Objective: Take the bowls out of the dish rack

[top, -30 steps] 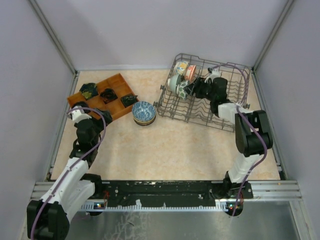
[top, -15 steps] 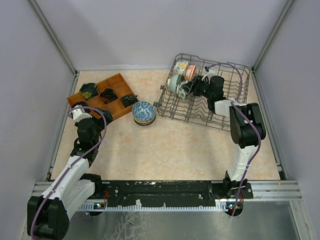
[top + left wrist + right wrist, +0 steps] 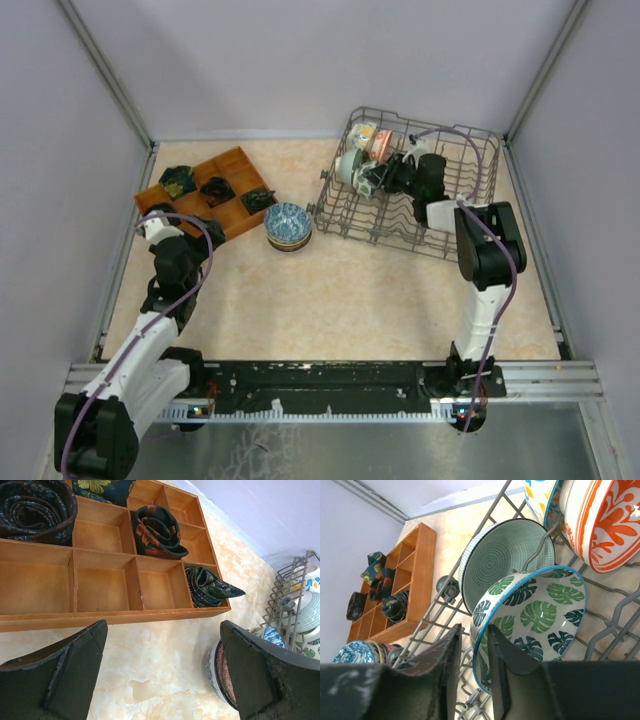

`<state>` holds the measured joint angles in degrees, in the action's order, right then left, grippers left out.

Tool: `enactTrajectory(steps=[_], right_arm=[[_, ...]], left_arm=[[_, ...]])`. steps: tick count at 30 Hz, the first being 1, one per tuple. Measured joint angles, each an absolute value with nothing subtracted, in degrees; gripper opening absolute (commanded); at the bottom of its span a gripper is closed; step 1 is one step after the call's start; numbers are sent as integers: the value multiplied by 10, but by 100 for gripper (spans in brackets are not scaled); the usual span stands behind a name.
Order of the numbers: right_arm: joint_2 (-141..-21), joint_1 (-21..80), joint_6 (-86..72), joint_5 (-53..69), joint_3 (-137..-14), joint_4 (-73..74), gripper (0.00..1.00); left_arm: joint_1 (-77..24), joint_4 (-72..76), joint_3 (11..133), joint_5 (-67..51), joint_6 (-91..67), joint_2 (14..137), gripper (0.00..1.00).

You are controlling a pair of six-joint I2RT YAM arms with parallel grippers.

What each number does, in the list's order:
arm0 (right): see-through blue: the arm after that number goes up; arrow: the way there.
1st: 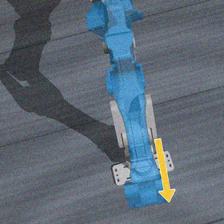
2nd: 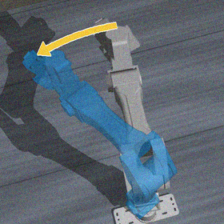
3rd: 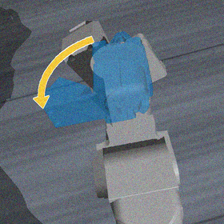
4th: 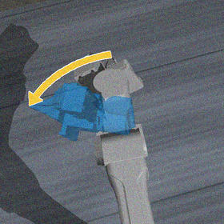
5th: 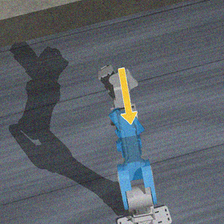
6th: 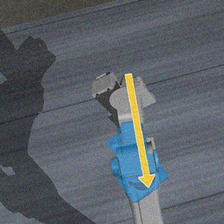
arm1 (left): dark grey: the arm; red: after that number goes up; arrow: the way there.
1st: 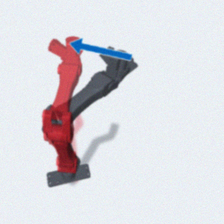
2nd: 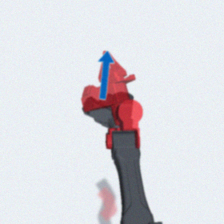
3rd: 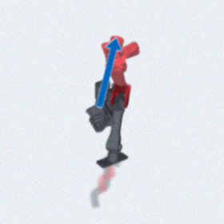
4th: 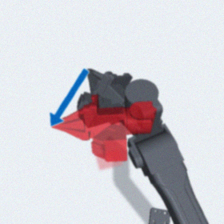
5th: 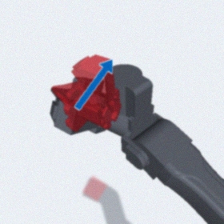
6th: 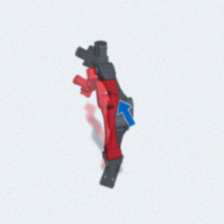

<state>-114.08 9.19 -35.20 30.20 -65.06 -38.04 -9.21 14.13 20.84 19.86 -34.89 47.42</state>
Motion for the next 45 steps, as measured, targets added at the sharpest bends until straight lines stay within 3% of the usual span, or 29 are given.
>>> enactTrajectory(steps=[11,25,36,40,45], right_arm=[[-1150,91,-377,309,-651,-398,0],[-1132,91,-404,308,-614,-445,0],[-990,97,-408,325,-579,-453,0],[-906,143,-341,301,-579,-367,0],[-807,287,-215,228,-599,-187,0]], left_arm=[[-92,141,208,199,-349,471,99],[-92,137,208,200,-349,451,99],[-92,123,208,199,-349,426,99],[-92,107,209,193,-347,423,99],[-92,82,224,183,-340,427,99]])
